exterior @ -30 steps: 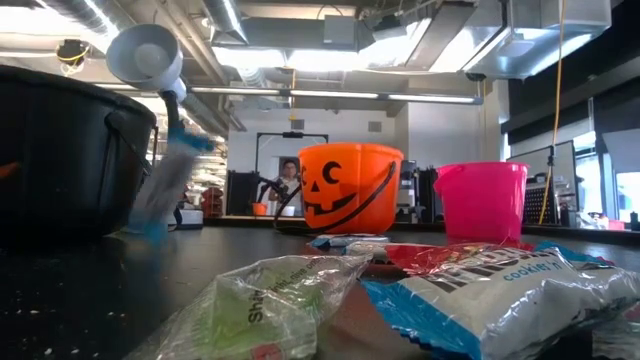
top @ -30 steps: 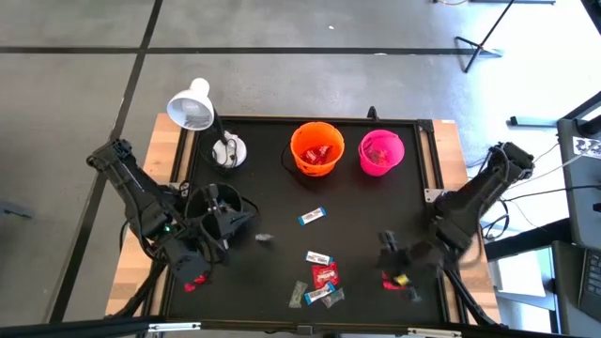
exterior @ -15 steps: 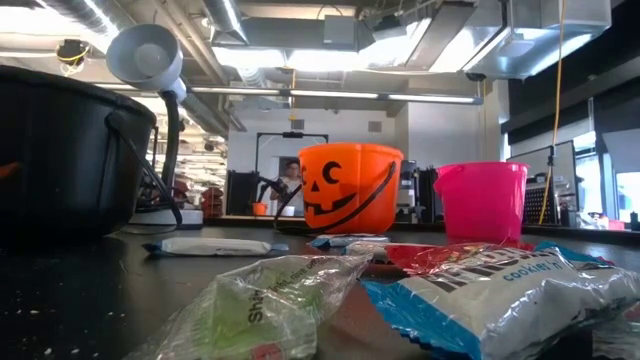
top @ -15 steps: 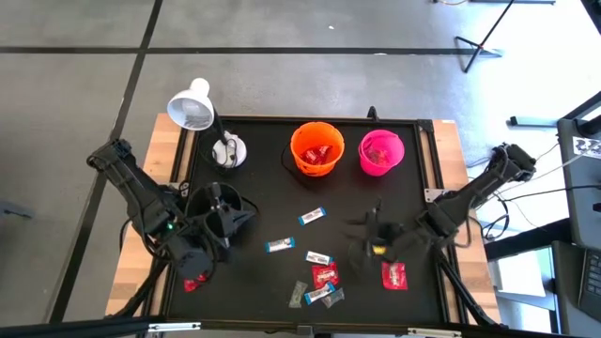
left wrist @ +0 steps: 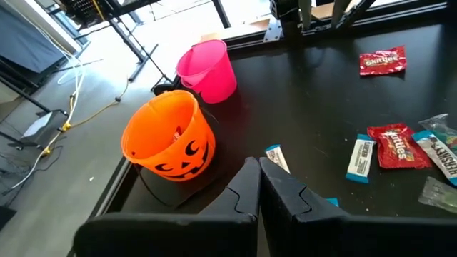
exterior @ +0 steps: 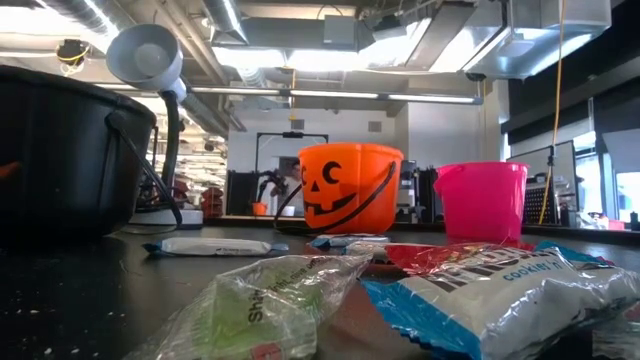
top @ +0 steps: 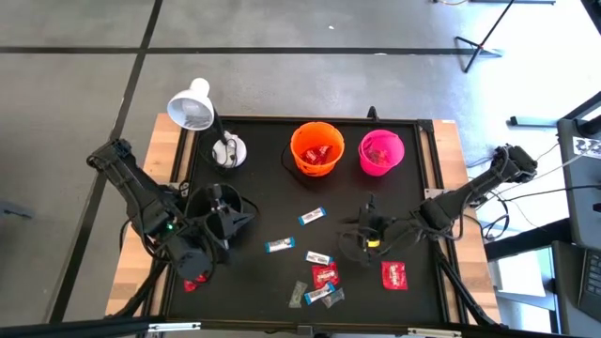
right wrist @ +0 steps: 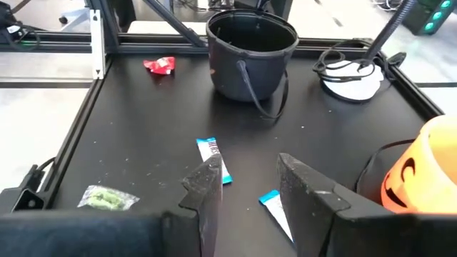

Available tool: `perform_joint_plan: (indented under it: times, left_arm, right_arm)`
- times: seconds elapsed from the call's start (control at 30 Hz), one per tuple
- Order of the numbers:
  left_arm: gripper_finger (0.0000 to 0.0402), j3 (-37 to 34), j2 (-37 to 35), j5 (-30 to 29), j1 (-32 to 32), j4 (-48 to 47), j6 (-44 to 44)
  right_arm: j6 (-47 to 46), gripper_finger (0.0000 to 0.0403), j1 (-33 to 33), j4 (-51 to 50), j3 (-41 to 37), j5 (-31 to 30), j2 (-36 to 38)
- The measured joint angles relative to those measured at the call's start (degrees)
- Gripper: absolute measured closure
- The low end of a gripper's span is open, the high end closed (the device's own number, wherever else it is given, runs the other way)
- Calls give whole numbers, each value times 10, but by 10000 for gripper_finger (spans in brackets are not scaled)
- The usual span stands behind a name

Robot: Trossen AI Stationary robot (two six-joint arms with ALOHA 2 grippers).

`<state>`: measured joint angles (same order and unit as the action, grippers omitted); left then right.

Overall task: Sort candy
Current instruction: Put the white candy into the black bucket

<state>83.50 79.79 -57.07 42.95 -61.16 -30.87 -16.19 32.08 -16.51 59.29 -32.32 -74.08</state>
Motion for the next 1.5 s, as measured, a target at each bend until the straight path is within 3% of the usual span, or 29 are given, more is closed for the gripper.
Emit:
perform_joint_plan:
  times: [1.5]
  left_arm:
    - [401,0,0,27,4,8,5]
  right_arm:
    - [0,269,1,0,0,30,0]
